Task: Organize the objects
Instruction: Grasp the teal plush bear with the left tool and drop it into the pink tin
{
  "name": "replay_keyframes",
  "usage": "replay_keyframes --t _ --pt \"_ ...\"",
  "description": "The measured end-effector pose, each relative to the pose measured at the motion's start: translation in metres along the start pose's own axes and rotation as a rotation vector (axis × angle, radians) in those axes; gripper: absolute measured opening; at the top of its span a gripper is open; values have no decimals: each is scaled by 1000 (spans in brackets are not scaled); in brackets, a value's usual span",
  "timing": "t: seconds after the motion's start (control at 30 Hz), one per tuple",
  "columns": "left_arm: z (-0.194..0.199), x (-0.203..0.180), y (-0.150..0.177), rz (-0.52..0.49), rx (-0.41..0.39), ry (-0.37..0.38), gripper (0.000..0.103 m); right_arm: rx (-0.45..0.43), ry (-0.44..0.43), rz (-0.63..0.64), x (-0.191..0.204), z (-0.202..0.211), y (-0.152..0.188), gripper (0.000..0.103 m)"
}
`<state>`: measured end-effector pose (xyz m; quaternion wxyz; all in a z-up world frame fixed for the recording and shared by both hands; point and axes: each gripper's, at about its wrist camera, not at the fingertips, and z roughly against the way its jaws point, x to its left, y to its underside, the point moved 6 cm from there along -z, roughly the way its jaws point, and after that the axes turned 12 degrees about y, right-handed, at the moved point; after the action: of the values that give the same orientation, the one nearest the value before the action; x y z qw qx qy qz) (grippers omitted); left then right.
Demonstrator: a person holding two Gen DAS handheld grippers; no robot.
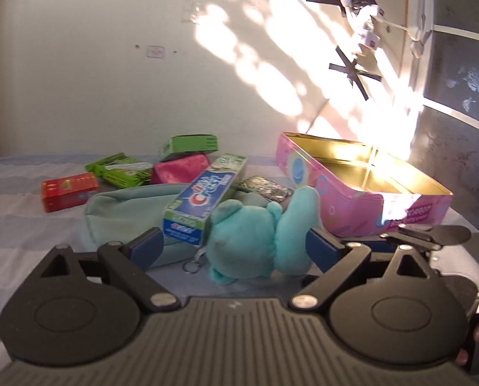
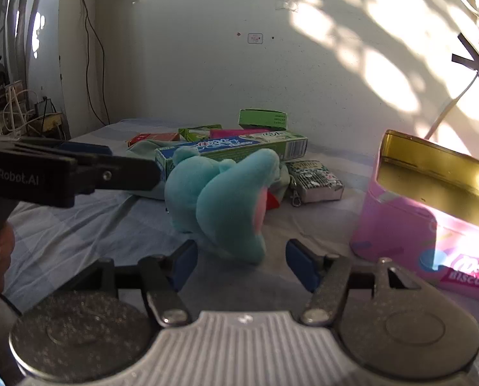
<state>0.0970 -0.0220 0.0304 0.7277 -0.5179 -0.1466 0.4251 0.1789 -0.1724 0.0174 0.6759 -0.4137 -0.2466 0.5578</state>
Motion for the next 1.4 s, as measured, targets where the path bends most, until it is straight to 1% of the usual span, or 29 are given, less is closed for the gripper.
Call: replay_keyframes --t 0.07,0.13,0.17,0.2,0.23,0.27,0.3,0.37,0.47,0.53,0.6,0.63,0.73,0.77,0.8,0.83,0.9,1.0,1.07,1.1,1.13,1.17,1.23,1.27,1.3,1.4 --pt "-13 0 3 9 29 61 91 -14 6 23 7 -10 -6 62" --pt "-27 6 5 59 62 95 87 -22 24 43 10 -21 -9 62" --pt "-33 11 8 101 78 122 85 -25 18 48 13 -26 -10 59" --pt "-37 15 11 145 93 145 84 -19 -2 54 15 -30 -10 52" --pt "-39 17 12 178 97 155 83 -9 -8 55 16 -32 -8 47" --pt "-37 16 12 193 85 163 82 -19 3 57 17 -30 -7 42" --pt "-30 12 15 192 75 176 80 -30 9 65 17 -25 -6 41" --pt "-20 -1 18 186 67 212 79 -45 11 62 11 -10 -1 41" --pt "-9 -29 21 140 45 268 79 -87 16 24 -2 21 13 41" --pt "-10 -53 9 60 20 302 79 -165 79 24 -10 43 19 41" --pt "-16 -78 -11 -32 -14 335 79 -255 179 26 -26 58 18 41" --pt "-22 -89 -21 -69 -28 349 79 -287 225 9 -37 62 14 41" --pt "-56 -122 -52 -175 -71 390 79 -352 349 -47 -77 63 -2 41" --pt "-71 -130 -60 -188 -70 401 79 -367 387 -48 -89 60 -6 42" --pt "-87 -137 -65 -190 -57 413 79 -372 437 -42 -104 55 -8 42" --pt "-104 -143 -69 -184 -38 426 79 -358 476 -44 -119 49 -5 42" --pt "-138 -158 -70 -168 0 438 79 -314 517 -69 -150 38 0 42" --pt "-176 -175 -70 -169 40 455 79 -258 570 -104 -182 25 15 42" --pt "-197 -186 -69 -178 68 461 79 -236 595 -128 -198 15 23 47" --pt "-205 -191 -66 -187 81 451 79 -222 614 -139 -203 11 26 49" --pt "-211 -193 -66 -191 89 432 79 -214 635 -151 -208 8 29 59" --pt "-210 -194 -64 -193 90 412 79 -219 648 -166 -212 6 31 73" --pt "-204 -191 -63 -178 75 409 79 -243 659 -182 -212 10 34 86" --pt "-197 -190 -64 -172 63 412 79 -264 664 -187 -212 13 34 90" --pt "-187 -187 -65 -170 50 404 80 -288 666 -188 -211 19 33 91" --pt "-154 -171 -66 -161 -10 388 81 -317 653 -204 -204 31 34 91"
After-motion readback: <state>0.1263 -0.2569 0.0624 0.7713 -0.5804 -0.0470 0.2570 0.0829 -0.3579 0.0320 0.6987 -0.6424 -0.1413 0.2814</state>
